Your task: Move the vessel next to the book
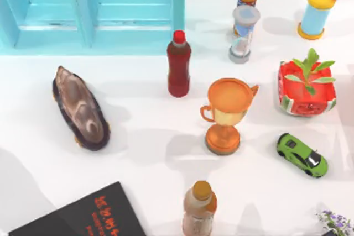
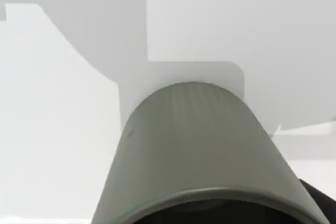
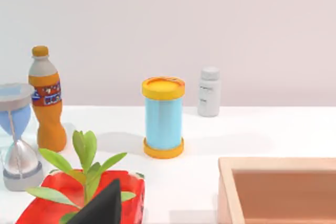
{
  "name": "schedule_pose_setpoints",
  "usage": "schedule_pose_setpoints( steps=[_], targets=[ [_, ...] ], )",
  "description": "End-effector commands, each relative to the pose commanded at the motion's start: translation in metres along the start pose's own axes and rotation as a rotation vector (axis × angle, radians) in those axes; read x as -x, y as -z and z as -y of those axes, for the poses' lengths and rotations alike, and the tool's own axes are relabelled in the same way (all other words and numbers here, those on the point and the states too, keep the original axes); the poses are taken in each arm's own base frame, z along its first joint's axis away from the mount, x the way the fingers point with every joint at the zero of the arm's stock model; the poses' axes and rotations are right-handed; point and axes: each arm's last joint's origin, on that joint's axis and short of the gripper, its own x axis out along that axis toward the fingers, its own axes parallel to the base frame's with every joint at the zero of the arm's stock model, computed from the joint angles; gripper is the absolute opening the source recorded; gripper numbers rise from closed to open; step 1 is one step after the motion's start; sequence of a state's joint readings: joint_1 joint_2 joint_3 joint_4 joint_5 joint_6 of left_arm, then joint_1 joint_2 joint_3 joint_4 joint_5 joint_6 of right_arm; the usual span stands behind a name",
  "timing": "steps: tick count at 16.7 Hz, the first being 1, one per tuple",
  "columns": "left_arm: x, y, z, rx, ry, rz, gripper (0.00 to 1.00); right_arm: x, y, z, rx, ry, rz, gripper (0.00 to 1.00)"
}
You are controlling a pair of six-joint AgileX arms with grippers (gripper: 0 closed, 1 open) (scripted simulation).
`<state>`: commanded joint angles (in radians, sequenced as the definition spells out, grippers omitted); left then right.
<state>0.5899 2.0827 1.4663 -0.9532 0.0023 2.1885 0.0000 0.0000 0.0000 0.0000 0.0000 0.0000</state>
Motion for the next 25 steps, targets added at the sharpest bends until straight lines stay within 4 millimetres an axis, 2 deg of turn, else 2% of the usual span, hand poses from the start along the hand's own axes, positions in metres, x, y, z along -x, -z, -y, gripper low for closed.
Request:
schedule_pose_setpoints(
  steps=[7,14,19,22,25],
  targets=[
    [0.002,0.0,0.0,-0.002,-0.002,-0.001,0.0,0.0,0.0,0.0,0.0,0.0,0.0,1.0],
    [0.049,0.0,0.0,-0.002,0.0,0.0,0.0,0.0,0.0,0.0,0.0,0.0,0.0,1.0],
    [0.048,0.0,0.0,-0.002,0.002,0.002,0.0,0.0,0.0,0.0,0.0,0.0,0.0,1.0],
    [0.051,-0.009,-0.004,0.03,0.0,0.001,0.0,0.0,0.0,0.0,0.0,0.0,0.0,1.0],
    [0.056,-0.033,-0.012,0.116,-0.001,-0.001,0.0,0.0,0.0,0.0,0.0,0.0,0.0,1.0]
  ],
)
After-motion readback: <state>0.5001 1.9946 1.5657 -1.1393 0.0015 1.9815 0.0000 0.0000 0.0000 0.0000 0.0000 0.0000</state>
